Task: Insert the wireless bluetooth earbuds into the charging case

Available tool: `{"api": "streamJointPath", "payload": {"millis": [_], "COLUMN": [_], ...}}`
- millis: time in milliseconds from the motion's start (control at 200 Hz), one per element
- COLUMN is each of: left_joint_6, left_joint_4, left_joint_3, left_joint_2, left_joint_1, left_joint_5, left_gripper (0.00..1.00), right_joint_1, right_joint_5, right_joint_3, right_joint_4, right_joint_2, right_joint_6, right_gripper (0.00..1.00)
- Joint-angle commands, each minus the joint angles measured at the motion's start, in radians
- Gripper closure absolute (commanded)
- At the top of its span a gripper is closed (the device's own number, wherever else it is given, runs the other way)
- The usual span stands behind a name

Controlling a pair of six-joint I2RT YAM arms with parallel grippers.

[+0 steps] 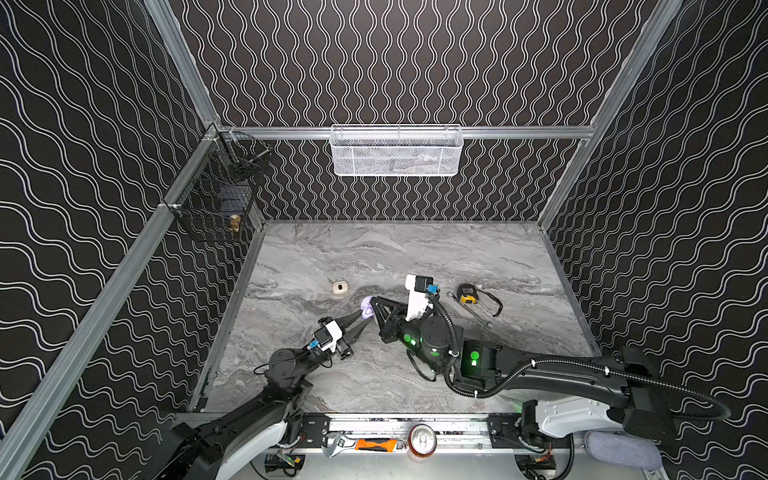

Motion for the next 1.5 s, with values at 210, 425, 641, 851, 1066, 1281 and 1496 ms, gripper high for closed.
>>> {"api": "streamJointPath", "payload": {"millis": [210, 425, 641, 851, 1066, 1281, 1496], "left_joint_6": [0.041, 0.047, 0.049, 0.048, 0.040, 0.034, 0.033], "left_joint_4": [0.026, 0.075, 0.065, 0.031, 0.047, 0.051, 0.060], "left_joint_3": [-0.011, -0.026, -0.025, -0.018, -0.007, 0.023, 0.039], "left_joint_2": [-0.015, 0.000, -0.006, -0.025, 0.005, 0.051, 0.085], "left_joint_1": [-0.007, -0.007, -0.010, -0.009, -0.009, -0.011, -0.010], "left_joint_5": [-0.026, -0.034, -0.033, -0.026, 0.003, 0.093, 0.138], "left_gripper": [1.00, 1.00, 1.00, 1.00, 1.00, 1.00, 1.00], "right_joint_1": [0.017, 0.032, 0.034, 0.034, 0.010, -0.282, -0.369], "right_joint_5": [-0.005, 0.045, 0.075, 0.104, 0.142, -0.284, -0.410], "right_joint_3": [0.020, 0.050, 0.044, 0.050, 0.125, 0.420, 0.599], "right_joint_4": [-0.040, -0.117, -0.132, -0.143, -0.261, -0.699, -0.909], "right_joint_2": [0.021, 0.026, 0.012, -0.043, -0.111, 0.071, 0.270], "right_joint_6": [0.069, 0.102, 0.097, 0.020, -0.171, -0.270, -0.411], "right_gripper": [0.96, 0.95, 0.64, 0.52, 0.49, 0.49, 0.51]}}
